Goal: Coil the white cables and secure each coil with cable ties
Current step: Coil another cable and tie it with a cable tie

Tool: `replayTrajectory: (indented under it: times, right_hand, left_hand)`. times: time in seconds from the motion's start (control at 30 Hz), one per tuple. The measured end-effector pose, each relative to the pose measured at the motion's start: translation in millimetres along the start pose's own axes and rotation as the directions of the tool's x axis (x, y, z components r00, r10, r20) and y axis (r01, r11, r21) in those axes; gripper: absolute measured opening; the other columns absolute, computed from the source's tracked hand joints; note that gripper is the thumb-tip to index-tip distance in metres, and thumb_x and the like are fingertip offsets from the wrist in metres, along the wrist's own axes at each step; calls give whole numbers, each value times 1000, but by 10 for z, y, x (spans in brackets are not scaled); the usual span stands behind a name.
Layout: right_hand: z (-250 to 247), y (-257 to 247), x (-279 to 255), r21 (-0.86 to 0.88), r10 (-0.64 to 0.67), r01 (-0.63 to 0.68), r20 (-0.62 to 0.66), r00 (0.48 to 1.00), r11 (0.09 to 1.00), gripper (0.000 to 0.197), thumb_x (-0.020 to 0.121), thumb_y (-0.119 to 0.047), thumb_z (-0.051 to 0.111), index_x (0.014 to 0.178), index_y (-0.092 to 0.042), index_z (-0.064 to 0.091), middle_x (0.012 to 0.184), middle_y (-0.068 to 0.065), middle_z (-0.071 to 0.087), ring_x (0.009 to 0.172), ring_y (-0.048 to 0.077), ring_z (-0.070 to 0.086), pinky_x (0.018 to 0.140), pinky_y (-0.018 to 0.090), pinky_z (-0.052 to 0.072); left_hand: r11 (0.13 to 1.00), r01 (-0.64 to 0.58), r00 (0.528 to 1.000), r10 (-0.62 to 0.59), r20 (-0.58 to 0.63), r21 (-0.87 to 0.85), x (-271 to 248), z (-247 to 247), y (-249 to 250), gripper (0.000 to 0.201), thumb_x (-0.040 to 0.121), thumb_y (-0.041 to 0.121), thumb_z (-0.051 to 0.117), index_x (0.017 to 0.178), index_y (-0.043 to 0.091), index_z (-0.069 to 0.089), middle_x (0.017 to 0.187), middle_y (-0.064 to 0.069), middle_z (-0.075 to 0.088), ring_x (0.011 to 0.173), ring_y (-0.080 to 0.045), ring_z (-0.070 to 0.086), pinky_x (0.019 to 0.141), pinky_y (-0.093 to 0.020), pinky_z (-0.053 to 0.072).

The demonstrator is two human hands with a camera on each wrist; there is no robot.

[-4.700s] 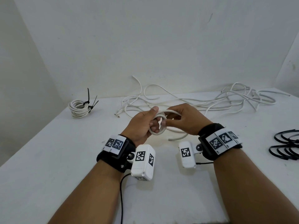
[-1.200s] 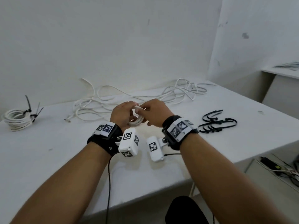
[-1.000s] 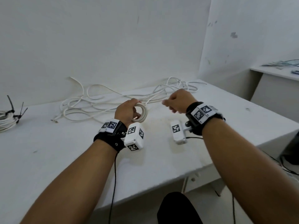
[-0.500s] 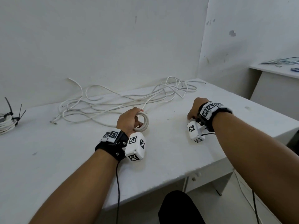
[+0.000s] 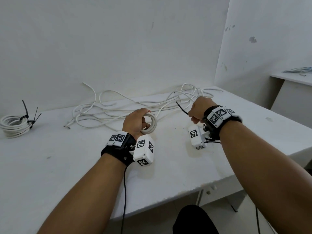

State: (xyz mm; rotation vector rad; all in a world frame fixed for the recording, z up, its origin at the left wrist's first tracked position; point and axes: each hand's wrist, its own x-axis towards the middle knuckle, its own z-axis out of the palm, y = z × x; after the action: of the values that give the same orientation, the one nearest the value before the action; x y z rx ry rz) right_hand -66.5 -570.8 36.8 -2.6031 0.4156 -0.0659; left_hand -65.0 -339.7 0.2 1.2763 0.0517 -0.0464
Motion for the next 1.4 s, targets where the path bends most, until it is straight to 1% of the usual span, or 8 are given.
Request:
replayTrajectory:
  times: [0.13,0.3,0.43,0.67,0.93,1.2,1.3,1.4]
  right_hand:
    - [159,-254,-75,49,-58,59,-15,998,997,29,84,-32,64,78,-5,73,63,2,74,62,20,70,74,38,62]
    - [468,-659,-157,6,-181,181,-22,983,984,14,84,-15,66,84,-2,73,78,10,76,77,25,72,77,40,61]
    - [804,-1015,-169,249,-274,284,-75,959,926,7,81,-2,61,80,-4,67,67,7,74,64,24,74,65,34,63]
    - [1303,-1490,-174,505,-360,413,-205,910,758,5,84,-4,64,80,-7,65,67,6,72,56,18,71,59,30,61]
    - [1413,-1419,-179,797,-381,206,33,924,568,12,82,5,72,86,3,61,73,20,71,60,22,69,58,30,59]
    - [1385,-1507,-326,915,-483,90,122,867,392,19,84,7,70,85,-5,55,61,9,67,53,16,65,52,27,56]
    - [1397,-1527,-360,898,-549,75,197,812,433,16,87,1,69,89,-8,56,61,4,65,58,17,63,60,30,57]
    - [1369,-1508,-364,871,-576,58,271,772,488,12,91,-1,64,96,-9,56,72,8,63,65,19,63,71,34,57]
  left_hand:
    - [999,-38,999,38,3,11,-10,-204,175,17,91,12,55,76,9,64,46,5,30,37,-10,27,43,-22,35]
    - [996,-33,999,33,6,77,-36,-712,303,19,93,11,54,77,6,63,47,5,27,36,-8,23,40,-20,28]
    - [993,4,1000,-5,7,118,-50,-1048,294,21,93,13,55,76,5,63,47,5,27,37,-8,21,41,-21,25]
    - [990,10,998,-19,59,141,-86,-1194,333,21,96,11,51,78,3,60,41,7,30,32,-6,26,37,-19,31]
    - [992,47,993,-59,105,117,-78,-1277,337,20,96,11,53,79,4,61,44,6,28,34,-6,21,41,-19,28]
    - [990,48,992,-63,110,131,-128,-1194,315,22,97,7,50,75,6,56,38,10,36,30,-3,24,33,-14,26]
    - [998,33,998,-35,43,51,-127,-1174,304,5,94,4,54,91,7,57,46,1,53,31,-5,39,33,-14,32]
    - [997,12,999,-16,52,74,-101,-1201,280,17,94,3,54,108,8,62,67,-7,67,44,-11,53,39,-17,39]
